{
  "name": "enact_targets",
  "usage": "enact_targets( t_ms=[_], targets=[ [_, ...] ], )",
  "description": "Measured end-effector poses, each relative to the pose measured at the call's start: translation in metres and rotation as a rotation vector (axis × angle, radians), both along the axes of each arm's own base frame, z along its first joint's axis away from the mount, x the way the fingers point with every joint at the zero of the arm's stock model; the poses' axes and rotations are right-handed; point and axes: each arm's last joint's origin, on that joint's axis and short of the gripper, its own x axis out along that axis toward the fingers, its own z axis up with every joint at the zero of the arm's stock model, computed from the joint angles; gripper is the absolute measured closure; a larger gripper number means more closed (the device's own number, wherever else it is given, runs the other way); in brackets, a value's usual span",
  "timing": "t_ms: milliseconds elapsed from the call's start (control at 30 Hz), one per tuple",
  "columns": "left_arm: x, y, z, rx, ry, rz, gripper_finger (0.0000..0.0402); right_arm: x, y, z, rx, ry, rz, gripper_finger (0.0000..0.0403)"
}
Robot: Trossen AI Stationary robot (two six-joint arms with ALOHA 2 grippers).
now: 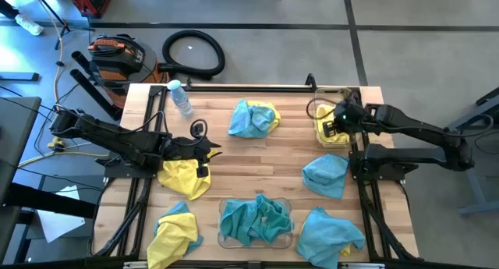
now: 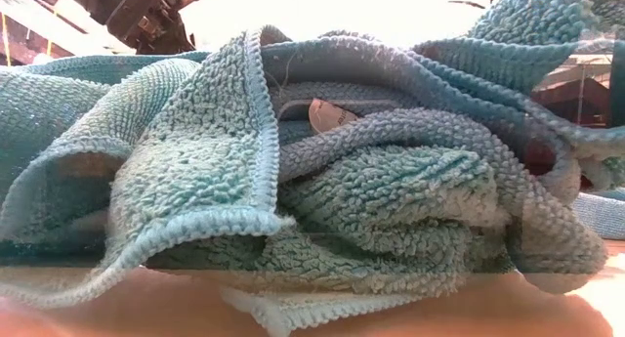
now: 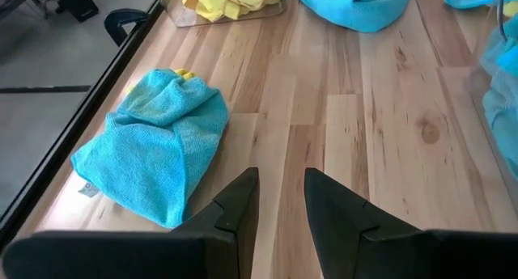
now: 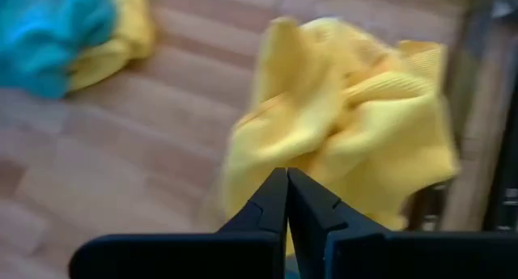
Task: Sort microfiber towel by color & place in baskets
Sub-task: Put the blue microfiber towel into the bottom transparent bin
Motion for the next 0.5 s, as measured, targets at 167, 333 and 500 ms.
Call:
enact_targets(
  t_ms=[167, 333, 500],
  targets=[
    [0.000, 0.000, 0.000, -0.027, -0.009, 0.017, 0.0314, 0.011, 0.023, -0.001, 0.036, -0.042, 0.074, 0.0398],
    [0.000, 0.000, 0.000, -0.028, -0.009, 0.017, 0.0314, 0.022, 0.052, -0.004, 0.114, -0.079, 0.141, 0.0401],
    [0.000, 0.000, 0.000, -0.027, -0.009, 0.017, 0.0314, 0.028, 0.087, -0.011, 0.210, -0.082, 0.173, 0.0402]
  ],
)
